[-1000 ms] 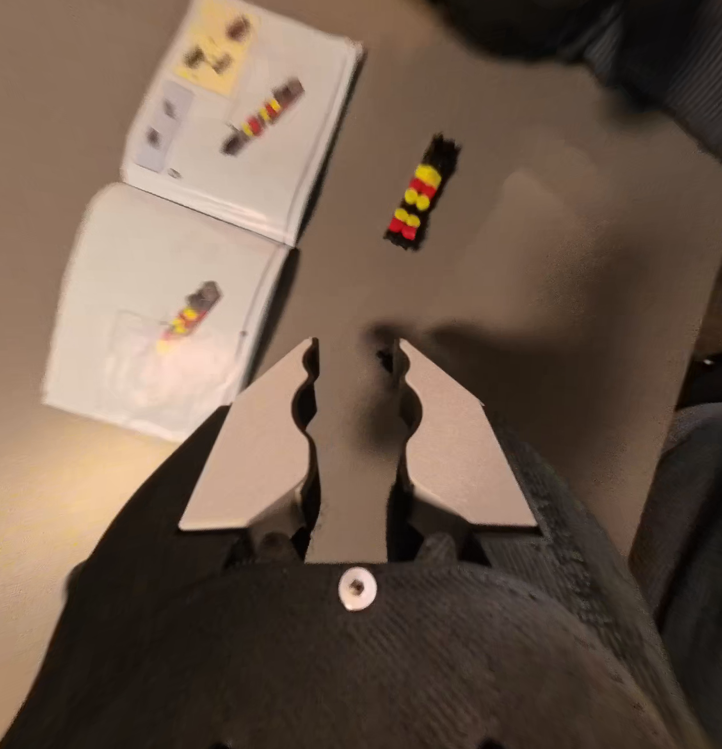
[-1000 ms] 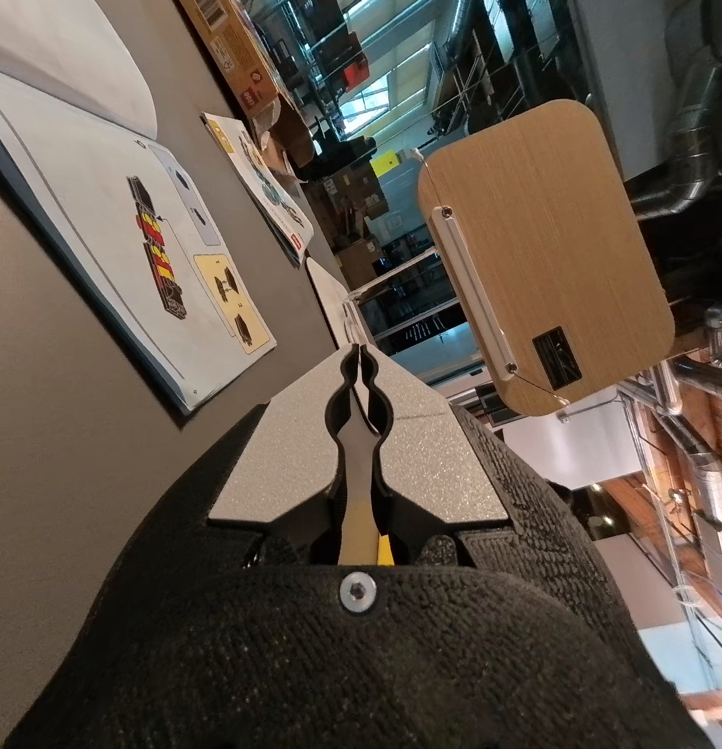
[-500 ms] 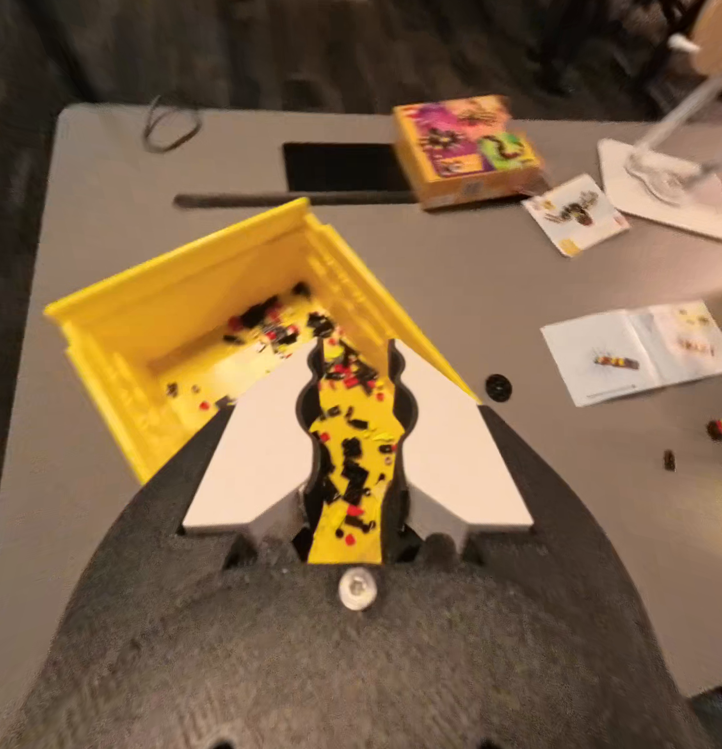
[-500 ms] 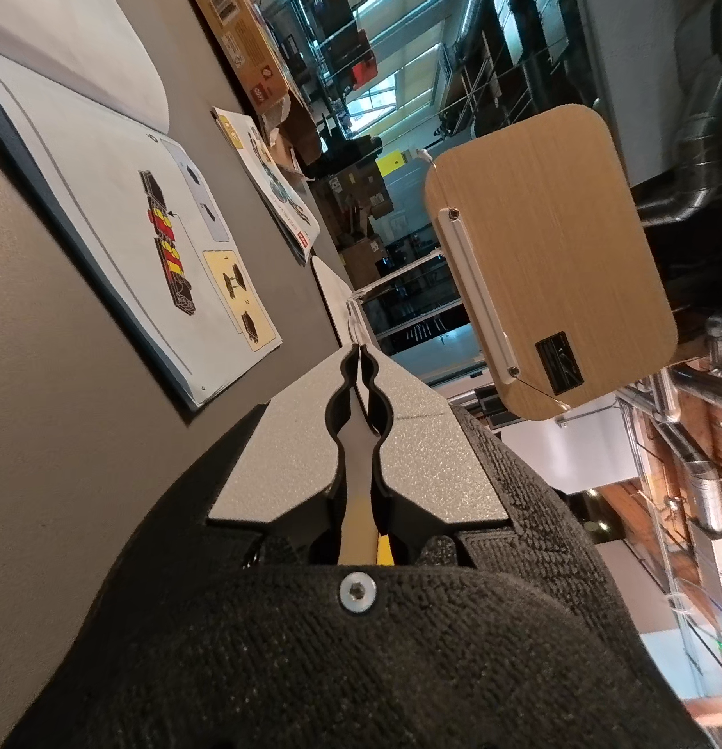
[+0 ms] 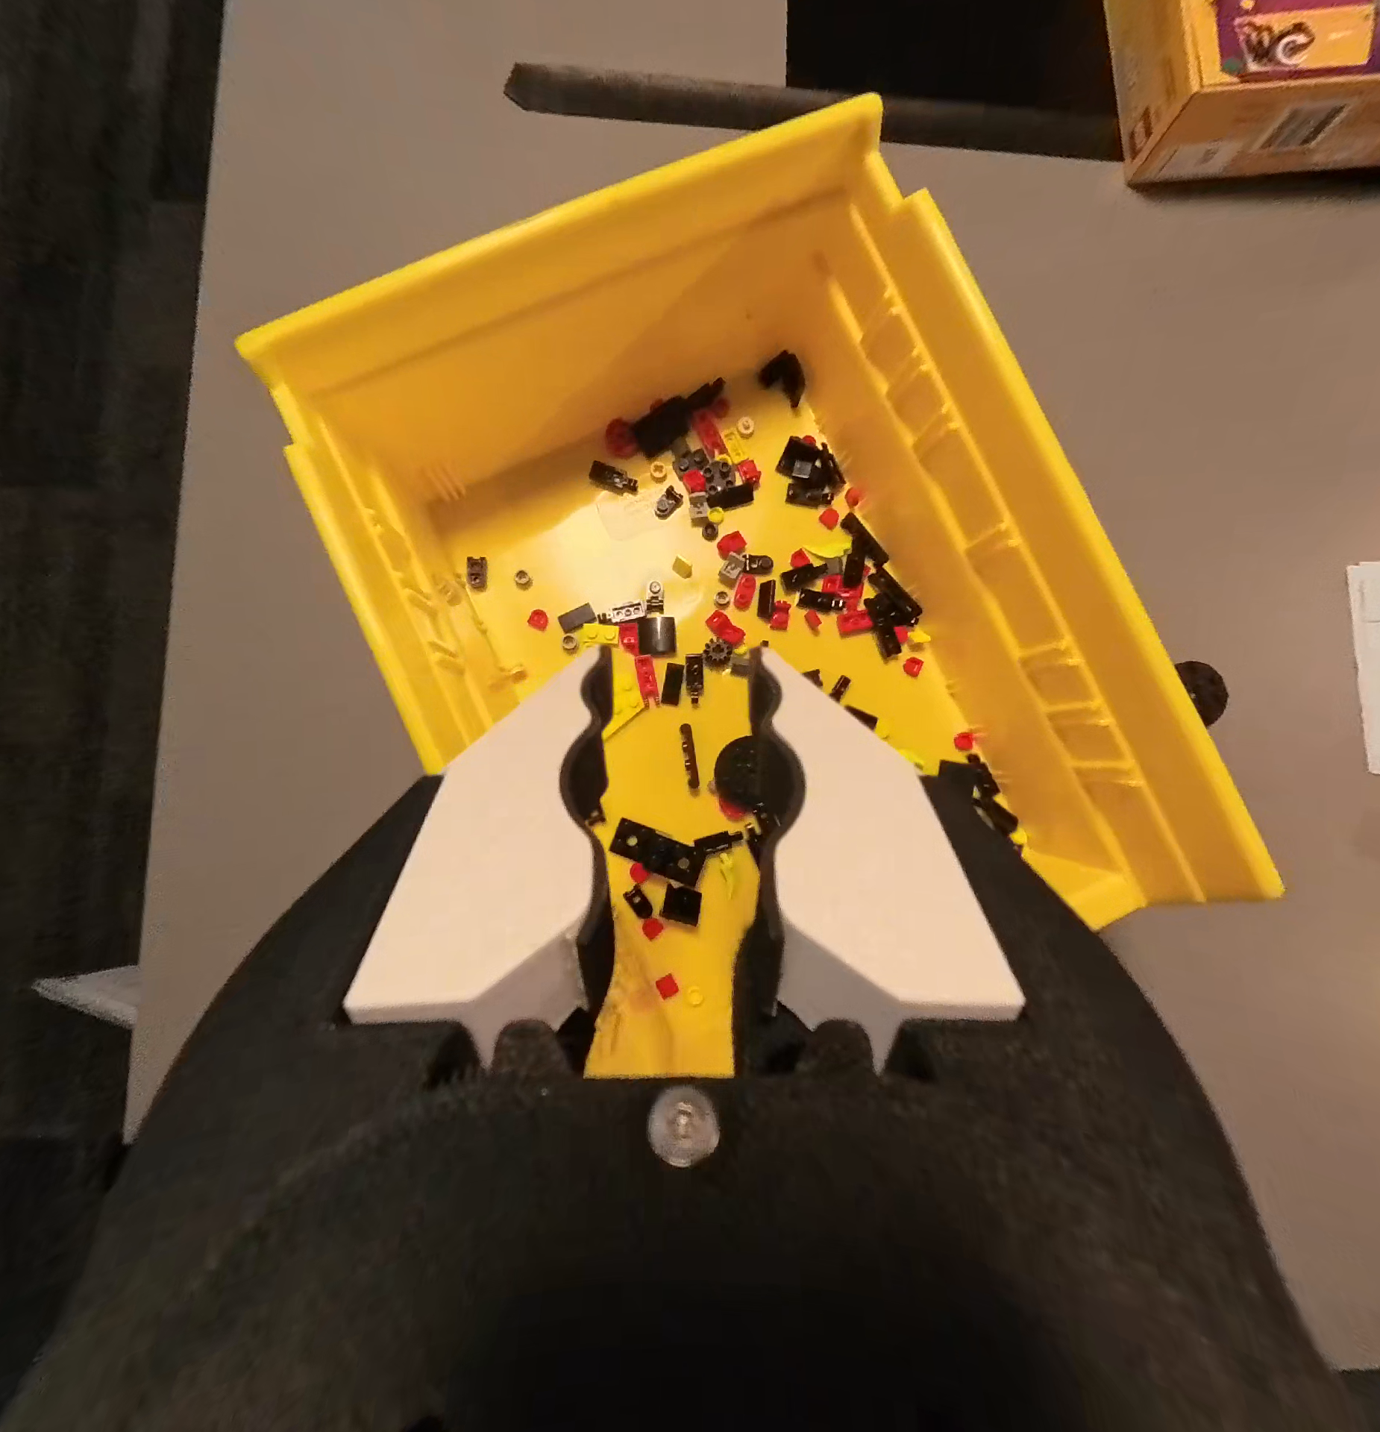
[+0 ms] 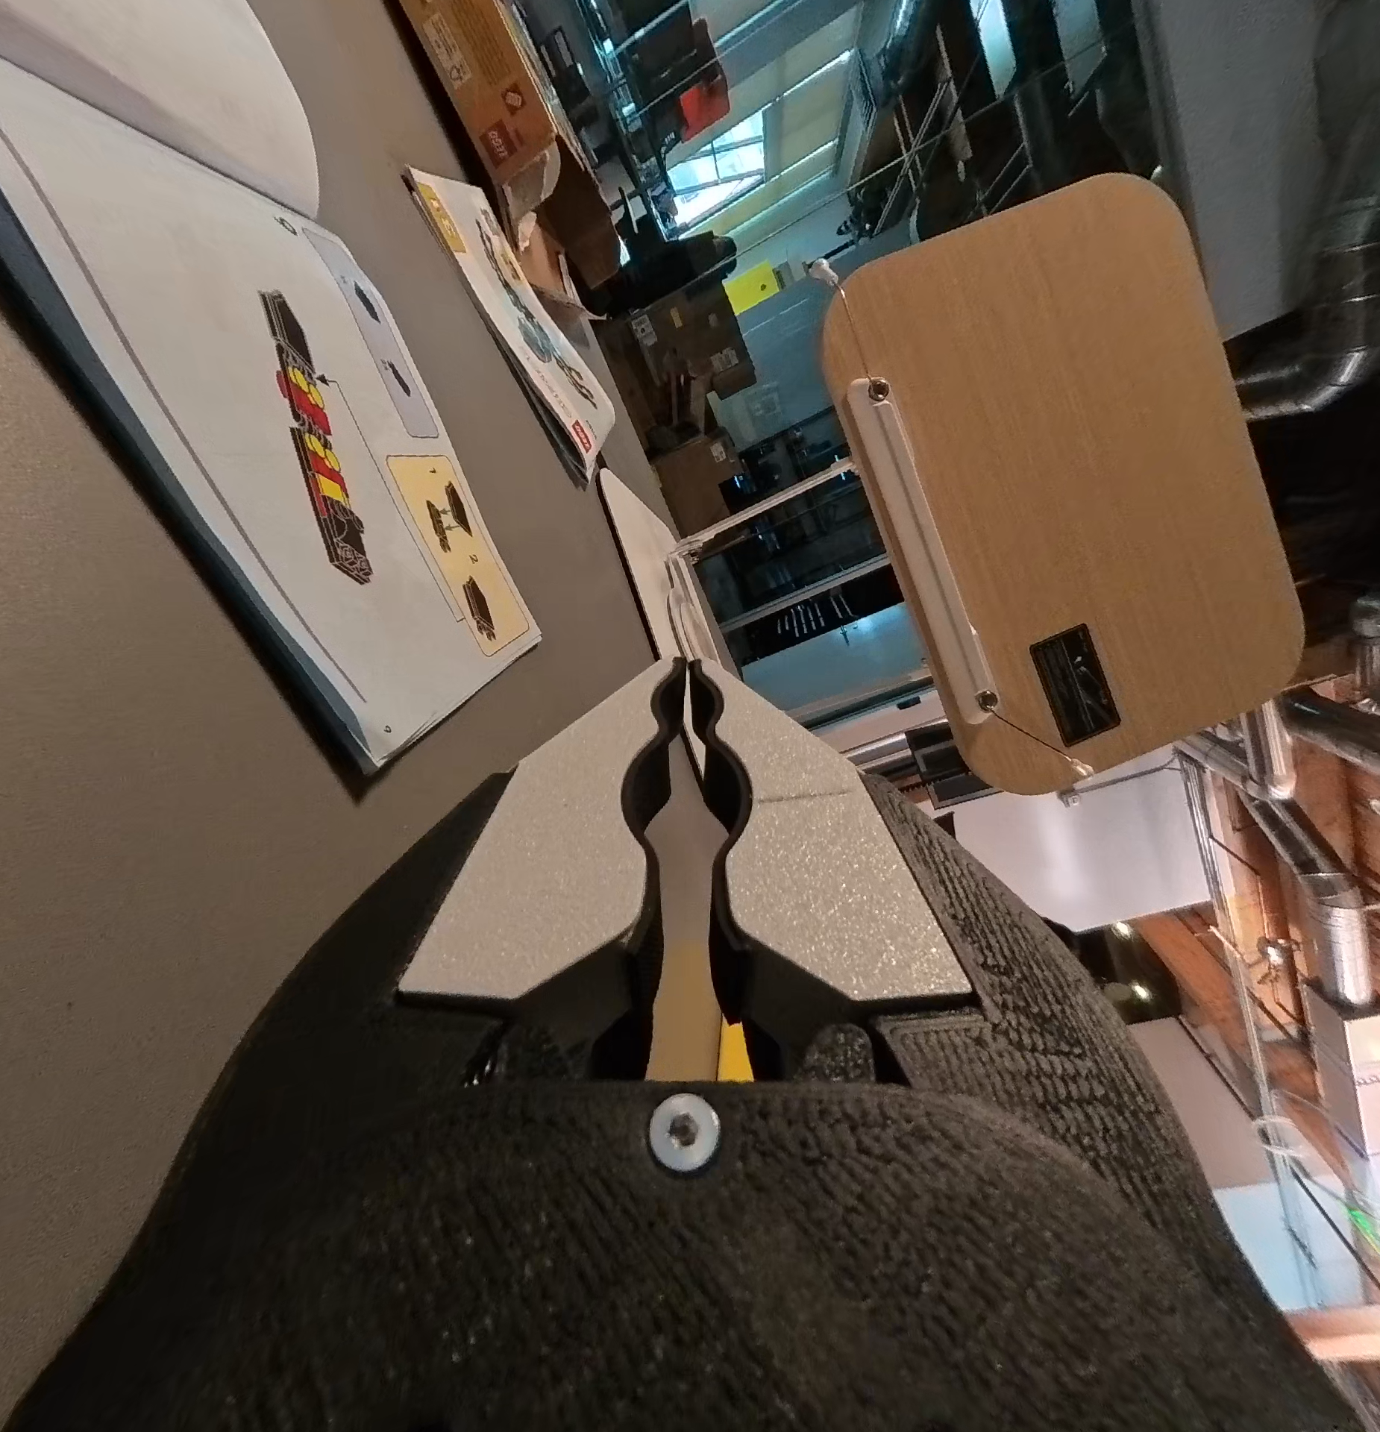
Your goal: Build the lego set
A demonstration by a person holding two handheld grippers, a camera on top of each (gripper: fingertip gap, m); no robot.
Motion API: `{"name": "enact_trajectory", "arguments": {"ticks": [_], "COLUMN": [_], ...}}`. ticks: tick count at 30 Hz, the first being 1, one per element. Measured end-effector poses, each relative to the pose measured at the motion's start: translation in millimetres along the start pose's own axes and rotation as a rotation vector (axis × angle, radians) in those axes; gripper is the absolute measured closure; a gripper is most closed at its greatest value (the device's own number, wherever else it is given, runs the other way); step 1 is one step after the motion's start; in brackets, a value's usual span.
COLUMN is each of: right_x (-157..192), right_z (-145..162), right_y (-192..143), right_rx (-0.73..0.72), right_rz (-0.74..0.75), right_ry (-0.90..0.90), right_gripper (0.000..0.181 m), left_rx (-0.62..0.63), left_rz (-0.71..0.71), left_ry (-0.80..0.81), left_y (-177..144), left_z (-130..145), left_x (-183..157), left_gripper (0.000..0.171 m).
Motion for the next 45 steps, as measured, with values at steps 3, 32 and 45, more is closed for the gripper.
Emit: {"name": "enact_trajectory", "arguments": {"ticks": [3,32,45], "right_x": [0,2,3], "right_z": [0,0,-1], "right_y": [0,0,1], "right_rx": [-0.001,0.001,0.0], "right_rz": [-0.001,-0.007,-0.01], "right_ry": [-0.001,-0.017,-0.02], "right_gripper": [0.181,0.181,0.181], "left_rx": [0.017,-0.018,0.291], "left_rz": [-0.001,-0.022,0.226], "left_ry": [0.004,0.038,0.26], "left_y": [3,-3,31], "left_z": [0,-4,25], "left_x": [-1,-7,-60], "left_gripper": [0.137,0.134,0.152]}}
Point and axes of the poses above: each gripper's, where its closed fingertips meet, y out along the fingers, z out of its underside, x = y × z across the jaws, the point moved 6 cm from there along -y, back along the fingers, and after that the axes turned 10 degrees about x, right-handed, at the moved point
